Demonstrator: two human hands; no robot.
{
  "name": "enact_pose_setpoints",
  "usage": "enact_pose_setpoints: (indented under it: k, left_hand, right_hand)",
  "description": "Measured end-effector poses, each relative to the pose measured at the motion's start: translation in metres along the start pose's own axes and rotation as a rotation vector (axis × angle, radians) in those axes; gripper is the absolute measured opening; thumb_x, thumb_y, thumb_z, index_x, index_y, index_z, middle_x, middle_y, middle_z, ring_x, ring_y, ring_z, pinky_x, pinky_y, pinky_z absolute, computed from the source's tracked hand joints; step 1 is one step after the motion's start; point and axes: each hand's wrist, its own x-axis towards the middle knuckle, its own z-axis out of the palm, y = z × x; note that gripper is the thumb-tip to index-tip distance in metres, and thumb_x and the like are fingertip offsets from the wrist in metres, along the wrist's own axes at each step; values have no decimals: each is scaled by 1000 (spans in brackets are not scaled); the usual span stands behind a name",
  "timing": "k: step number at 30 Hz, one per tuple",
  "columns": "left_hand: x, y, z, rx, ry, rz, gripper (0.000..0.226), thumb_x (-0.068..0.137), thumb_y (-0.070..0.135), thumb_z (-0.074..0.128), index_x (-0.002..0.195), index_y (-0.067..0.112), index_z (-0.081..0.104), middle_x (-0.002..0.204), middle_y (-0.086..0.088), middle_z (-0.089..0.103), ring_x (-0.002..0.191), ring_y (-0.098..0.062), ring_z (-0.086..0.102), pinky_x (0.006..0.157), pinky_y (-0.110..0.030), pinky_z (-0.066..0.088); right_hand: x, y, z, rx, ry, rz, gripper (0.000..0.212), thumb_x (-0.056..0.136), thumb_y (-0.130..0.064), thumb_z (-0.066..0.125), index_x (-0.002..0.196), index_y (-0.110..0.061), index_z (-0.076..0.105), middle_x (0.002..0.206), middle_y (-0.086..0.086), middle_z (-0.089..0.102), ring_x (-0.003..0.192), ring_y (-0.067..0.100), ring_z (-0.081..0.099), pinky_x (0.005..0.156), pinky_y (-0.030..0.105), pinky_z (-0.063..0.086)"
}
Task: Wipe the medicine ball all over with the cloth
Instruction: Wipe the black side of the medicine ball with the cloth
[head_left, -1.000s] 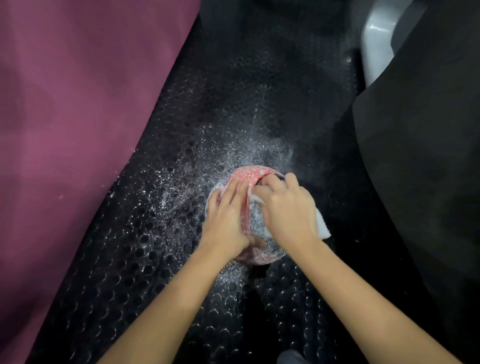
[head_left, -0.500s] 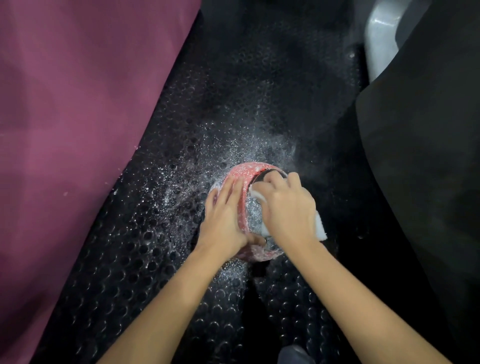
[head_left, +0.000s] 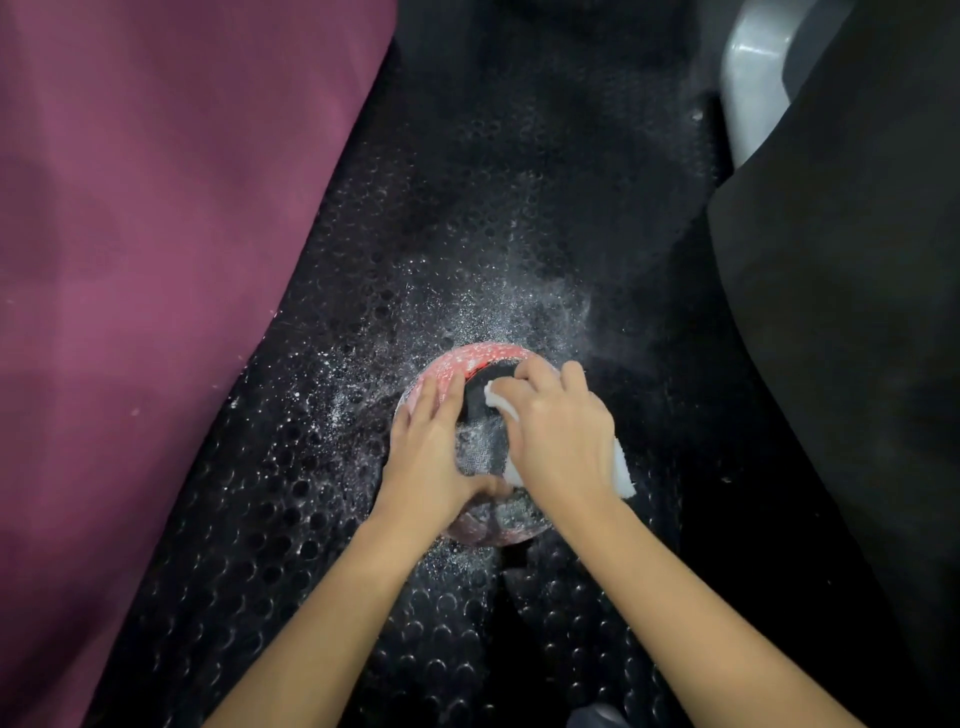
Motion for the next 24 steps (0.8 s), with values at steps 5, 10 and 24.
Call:
enact_pose_setpoints:
  k: [5, 10, 24]
  left_hand:
    - [-11, -4, 7, -49, 30, 42, 125, 62, 54, 80, 153, 35, -4, 161, 14, -9, 149, -21, -2, 119, -44, 7]
    - [-7, 3, 10, -5, 43, 31, 125, 61, 56, 77, 154, 31, -2, 162, 10, -4, 149, -21, -3, 119, -42, 4]
    - [-11, 8, 8, -9, 15, 1, 124, 62, 53, 76, 153, 34, -6, 161, 15, -7, 149, -22, -5, 118, -43, 2]
  right_hand:
    - [14, 31, -9, 54, -175, 198, 20, 92, -25, 58, 106, -37, 66, 112, -10, 58, 98, 19, 47, 61, 28, 33]
    - [6, 22, -2, -12, -127, 81, 21, 92, -21, 56, 106, -33, 66, 109, -9, 58, 95, 20, 46, 58, 28, 31]
    - [34, 26, -12, -24, -282, 205, 31, 93, -22, 54, 121, -35, 59, 119, -7, 53, 109, 22, 43, 66, 31, 34]
